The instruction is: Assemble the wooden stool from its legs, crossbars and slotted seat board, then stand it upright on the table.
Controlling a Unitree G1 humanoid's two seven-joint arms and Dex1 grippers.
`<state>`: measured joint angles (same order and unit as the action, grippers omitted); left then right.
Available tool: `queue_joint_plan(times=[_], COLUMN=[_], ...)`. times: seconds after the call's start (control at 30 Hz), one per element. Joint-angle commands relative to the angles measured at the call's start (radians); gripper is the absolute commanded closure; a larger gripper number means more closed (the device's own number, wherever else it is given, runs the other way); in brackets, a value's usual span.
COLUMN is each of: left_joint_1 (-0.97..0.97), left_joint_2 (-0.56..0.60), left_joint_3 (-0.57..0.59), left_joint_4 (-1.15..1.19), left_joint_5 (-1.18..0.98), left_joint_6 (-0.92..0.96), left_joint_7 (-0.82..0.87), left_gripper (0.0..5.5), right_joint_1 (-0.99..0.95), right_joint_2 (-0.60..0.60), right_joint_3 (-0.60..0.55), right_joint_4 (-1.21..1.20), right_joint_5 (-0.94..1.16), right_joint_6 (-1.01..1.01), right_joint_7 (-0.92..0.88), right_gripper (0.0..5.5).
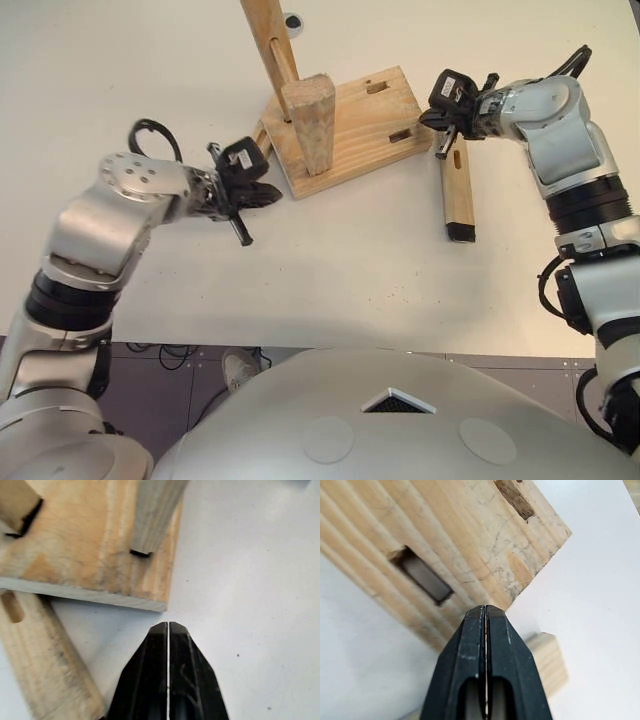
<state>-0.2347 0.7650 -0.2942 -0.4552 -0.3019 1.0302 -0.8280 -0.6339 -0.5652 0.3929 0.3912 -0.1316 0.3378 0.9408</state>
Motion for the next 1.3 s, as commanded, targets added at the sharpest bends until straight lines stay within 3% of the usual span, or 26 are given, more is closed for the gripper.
queue_joint_plan(times=[0.03,0.33,0.6,0.87,1.13,1.3], left_joint_1=[0.021,0.012,-0.038,-0.166,-0.347,-0.331], left_joint_2=[-0.008,-0.084,-0.201,-0.339,-0.493,-0.5], left_joint_3=[-0.054,-0.121,-0.078,-0.061,-0.03,-0.032], left_joint_4=[0.012,0.09,0.261,0.555,0.94,0.957], left_joint_5=[0.022,0.044,0.097,0.162,0.221,0.242], left_joint_6=[0.009,-0.002,-0.047,-0.182,-0.369,-0.393], left_joint_7=[0.034,0.095,0.221,0.291,0.316,0.287], left_gripper=[5.5,5.5,5.5,5.5,5.5,5.5], right_joint_1=[0.0,0.036,0.07,0.062,0.029,0.03], right_joint_2=[0.023,0.023,-0.022,0.051,0.213,0.197], right_joint_3=[-0.007,0.042,0.119,0.155,0.183,0.088], right_joint_4=[-0.039,-0.035,-0.182,-0.319,-0.345,-0.349], right_joint_5=[0.018,-0.02,-0.015,0.051,0.093,0.125], right_joint_6=[0.03,0.055,0.072,0.181,0.276,0.303], right_joint_7=[0.028,0.065,0.235,0.303,0.247,0.175], right_gripper=[5.49,5.49,5.49,5.49,5.49,5.49])
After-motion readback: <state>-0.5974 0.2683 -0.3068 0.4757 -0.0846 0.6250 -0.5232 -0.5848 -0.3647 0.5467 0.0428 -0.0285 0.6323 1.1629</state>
